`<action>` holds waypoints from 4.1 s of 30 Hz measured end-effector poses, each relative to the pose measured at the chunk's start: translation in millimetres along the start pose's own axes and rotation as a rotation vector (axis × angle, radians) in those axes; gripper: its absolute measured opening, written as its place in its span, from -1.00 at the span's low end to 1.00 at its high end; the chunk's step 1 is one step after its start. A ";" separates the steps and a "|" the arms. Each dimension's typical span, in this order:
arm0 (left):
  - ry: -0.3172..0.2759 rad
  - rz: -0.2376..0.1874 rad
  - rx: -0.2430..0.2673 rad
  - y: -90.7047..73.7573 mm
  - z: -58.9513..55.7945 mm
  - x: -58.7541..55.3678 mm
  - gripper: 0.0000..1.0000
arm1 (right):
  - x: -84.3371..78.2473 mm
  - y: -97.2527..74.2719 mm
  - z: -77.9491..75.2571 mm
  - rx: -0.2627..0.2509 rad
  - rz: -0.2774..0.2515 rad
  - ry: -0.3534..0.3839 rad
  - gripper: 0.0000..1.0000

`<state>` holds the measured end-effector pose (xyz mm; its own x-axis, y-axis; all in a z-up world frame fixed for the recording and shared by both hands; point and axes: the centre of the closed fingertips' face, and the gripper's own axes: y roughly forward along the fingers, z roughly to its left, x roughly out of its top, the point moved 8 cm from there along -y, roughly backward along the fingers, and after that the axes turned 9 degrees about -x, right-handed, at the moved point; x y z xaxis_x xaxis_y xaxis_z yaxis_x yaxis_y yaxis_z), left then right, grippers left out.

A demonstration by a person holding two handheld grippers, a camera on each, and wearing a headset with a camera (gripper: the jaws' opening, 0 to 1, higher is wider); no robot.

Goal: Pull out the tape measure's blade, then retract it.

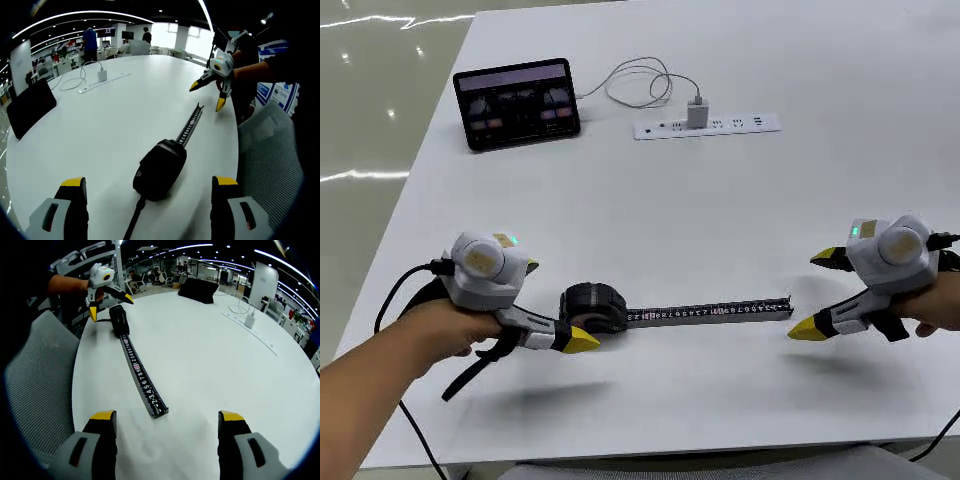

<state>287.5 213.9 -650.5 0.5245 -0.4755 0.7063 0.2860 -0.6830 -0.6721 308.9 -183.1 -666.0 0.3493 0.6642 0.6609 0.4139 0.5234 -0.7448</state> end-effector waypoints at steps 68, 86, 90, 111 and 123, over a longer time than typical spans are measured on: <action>-0.134 -0.213 0.254 -71.5 -36.0 -48.3 1.00 | -71.7 -111.1 43.8 -0.256 -0.133 0.234 1.00; -0.151 -0.213 0.258 -66.9 -32.8 -36.5 1.00 | -73.1 -109.0 49.1 -0.236 -0.109 0.225 1.00; -0.150 -0.214 0.250 -64.2 -34.5 -32.4 1.00 | -73.1 -108.3 47.8 -0.227 -0.083 0.218 1.00; -0.187 -0.215 0.273 -29.9 -42.8 0.2 1.00 | -50.9 -101.9 31.7 -0.200 -0.068 0.146 1.00; -0.229 -0.208 0.316 -16.4 -42.8 -2.7 1.00 | -42.4 -97.1 25.5 -0.188 -0.062 0.108 1.00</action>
<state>247.0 202.6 -631.9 0.5842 -0.1865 0.7899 0.6163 -0.5313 -0.5813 232.4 -248.5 -624.1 0.4018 0.5678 0.7185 0.5834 0.4460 -0.6787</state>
